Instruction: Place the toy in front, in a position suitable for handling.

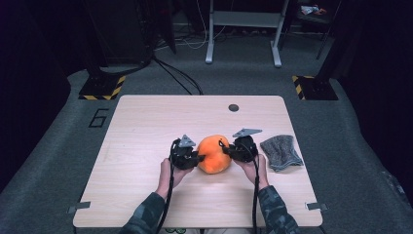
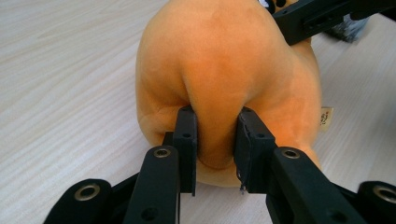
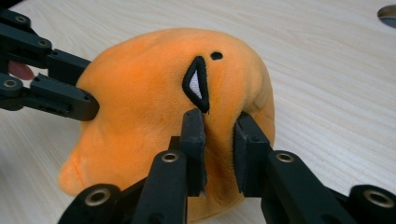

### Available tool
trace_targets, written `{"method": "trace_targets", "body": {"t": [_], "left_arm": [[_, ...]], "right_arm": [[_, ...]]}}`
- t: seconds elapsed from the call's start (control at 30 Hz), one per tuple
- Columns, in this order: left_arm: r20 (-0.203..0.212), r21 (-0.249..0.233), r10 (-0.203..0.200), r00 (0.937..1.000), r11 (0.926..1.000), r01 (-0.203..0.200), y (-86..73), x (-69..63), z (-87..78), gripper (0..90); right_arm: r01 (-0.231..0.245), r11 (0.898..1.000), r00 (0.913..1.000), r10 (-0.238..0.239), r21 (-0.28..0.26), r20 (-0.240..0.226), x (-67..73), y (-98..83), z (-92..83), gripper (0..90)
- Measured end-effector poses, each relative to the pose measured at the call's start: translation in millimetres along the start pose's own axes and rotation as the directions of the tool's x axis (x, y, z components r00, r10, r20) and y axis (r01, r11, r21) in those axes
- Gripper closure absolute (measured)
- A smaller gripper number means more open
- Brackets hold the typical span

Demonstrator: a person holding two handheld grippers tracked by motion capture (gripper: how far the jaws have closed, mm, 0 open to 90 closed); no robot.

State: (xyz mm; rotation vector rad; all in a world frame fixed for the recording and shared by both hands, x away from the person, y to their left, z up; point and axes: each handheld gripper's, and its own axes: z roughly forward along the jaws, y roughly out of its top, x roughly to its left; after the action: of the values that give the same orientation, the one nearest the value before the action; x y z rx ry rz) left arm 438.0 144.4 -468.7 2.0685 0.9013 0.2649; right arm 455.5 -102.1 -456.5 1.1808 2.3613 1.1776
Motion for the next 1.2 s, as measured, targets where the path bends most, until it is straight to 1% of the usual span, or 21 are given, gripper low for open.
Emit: {"method": "trace_targets", "body": {"t": [0.1, 0.13, 0.37, 0.47, 0.5, 0.53, 0.57, 0.67, 0.7, 0.73, 0.77, 0.83, 0.87, 0.9, 0.97, 1.03, 1.07, 1.1, 1.13, 1.17, 1.2], "left_arm": [[0.028, 0.008, 0.016, 0.9995, 0.9998, -0.016, 5.8, 5.0, -4.1, 72.1], [0.036, 0.002, 0.012, 0.9993, 0.9999, -0.012, 8.0, 5.5, -5.6, 72.2], [0.068, 0.04, 0.088, 0.9938, 0.995, -0.091, 28.4, 14.2, -15.3, 72.0], [0.089, 0.074, 0.114, 0.9894, 0.9898, -0.121, 32.7, 18.1, -16.4, 72.0], [0.095, 0.083, 0.132, 0.9868, 0.9867, -0.14, 34.0, 19.9, -15.7, 72.0], [0.094, 0.103, 0.134, 0.9864, 0.9842, -0.144, 34.9, 20.4, -14.5, 72.0], [0.102, 0.116, 0.146, 0.984, 0.9806, -0.157, 35.4, 22.2, -12.0, 71.9], [0.106, 0.151, 0.143, 0.984, 0.9758, -0.158, 33.2, 27.5, 0.8, 71.4], [0.102, 0.166, 0.135, 0.9855, 0.9746, -0.151, 31.7, 30.2, 5.8, 70.9], [0.119, 0.154, 0.105, 0.9873, 0.9804, -0.123, 29.6, 33.4, 9.5, 70.3], [0.125, 0.136, 0.083, 0.9887, 0.9857, -0.099, 28.7, 35.6, 11.5, 70.0], [0.125, 0.126, 0.077, 0.9892, 0.9877, -0.093, 28.7, 36.9, 12.4, 67.7], [0.12, 0.12, 0.082, 0.9894, 0.988, -0.097, 29.0, 36.5, 12.1, 65.7], [0.106, 0.119, 0.074, 0.9915, 0.9891, -0.087, 29.1, 35.8, 10.8, 62.2], [0.09, 0.113, 0.067, 0.9937, 0.9906, -0.077, 29.1, 37.0, 6.2, 51.4], [0.046, 0.083, 0.047, 0.9978, 0.9953, -0.051, 26.6, 37.7, 0.3, 41.4], [0.035, 0.066, 0.032, 0.9989, 0.9973, -0.034, 24.7, 38.3, -2.8, 34.1], [0.022, 0.048, 0.025, 0.9995, 0.9985, -0.026, 22.7, 39.1, -6.4, 31.0], [0.013, 0.026, 0.015, 0.9998, 0.9995, -0.015, 20.4, 38.5, -9.9, 29.3], [0.014, 0.011, 0.003, 0.9999, 0.9999, -0.004, 18.0, 36.7, -13.4, 27.0], [0.017, -0.001, 0.01, 0.9998, 1.0, -0.01, 15.6, 35.6, -17.5, 25.4]], "right_arm": [[-0.023, 1.0, 0.9995, 0.023, -0.018, 0.019, 5.9, 2.4, -6.2, 76.2], [-0.035, 0.999, 0.9989, 0.035, -0.022, 0.029, 8.0, 2.9, -8.5, 76.1], [-0.118, 0.99, 0.9899, 0.124, -0.08, 0.069, 23.4, 2.4, -19.8, 75.5], [-0.132, 0.987, 0.9879, 0.139, -0.087, 0.07, 29.2, -0.8, -21.5, 75.3], [-0.143, 0.986, 0.9858, 0.15, -0.088, 0.076, 31.2, -2.5, -21.0, 75.2], [-0.158, 0.984, 0.9831, 0.165, -0.087, 0.081, 33.8, -4.5, -20.1, 75.1], [-0.16, 0.983, 0.9821, 0.167, -0.089, 0.087, 35.3, -6.6, -18.7, 74.9], [-0.19, 0.978, 0.9737, 0.199, -0.088, 0.111, 39.0, -14.0, -12.6, 73.5], [-0.204, 0.976, 0.9708, 0.212, -0.079, 0.112, 40.1, -17.3, -9.3, 72.9], [-0.204, 0.977, 0.971, 0.21, -0.068, 0.114, 40.2, -21.0, -5.3, 72.3], [-0.208, 0.975, 0.9692, 0.216, -0.078, 0.118, 39.6, -24.5, -3.0, 71.6], [-0.222, 0.972, 0.9665, 0.23, -0.079, 0.114, 35.6, -26.4, -2.9, 69.0], [-0.224, 0.971, 0.9658, 0.233, -0.086, 0.114, 33.8, -26.1, -3.5, 66.2], [-0.226, 0.971, 0.9649, 0.235, -0.079, 0.118, 33.0, -25.4, -4.4, 62.2], [-0.215, 0.973, 0.9681, 0.224, -0.088, 0.112, 30.0, -24.3, -8.3, 52.7], [-0.198, 0.976, 0.9728, 0.207, -0.09, 0.104, 26.2, -22.9, -12.5, 40.9], [-0.19, 0.977, 0.9735, 0.2, -0.098, 0.111, 24.5, -22.1, -15.1, 35.9], [-0.171, 0.981, 0.9751, 0.181, -0.09, 0.128, 22.9, -20.8, -17.5, 31.6], [-0.149, 0.985, 0.98, 0.159, -0.087, 0.12, 20.7, -19.1, -19.1, 30.3], [-0.143, 0.985, 0.981, 0.154, -0.093, 0.118, 19.1, -18.1, -20.9, 29.8], [-0.128, 0.988, 0.9818, 0.138, -0.082, 0.13, 17.3, -16.3, -22.0, 27.9]]}}
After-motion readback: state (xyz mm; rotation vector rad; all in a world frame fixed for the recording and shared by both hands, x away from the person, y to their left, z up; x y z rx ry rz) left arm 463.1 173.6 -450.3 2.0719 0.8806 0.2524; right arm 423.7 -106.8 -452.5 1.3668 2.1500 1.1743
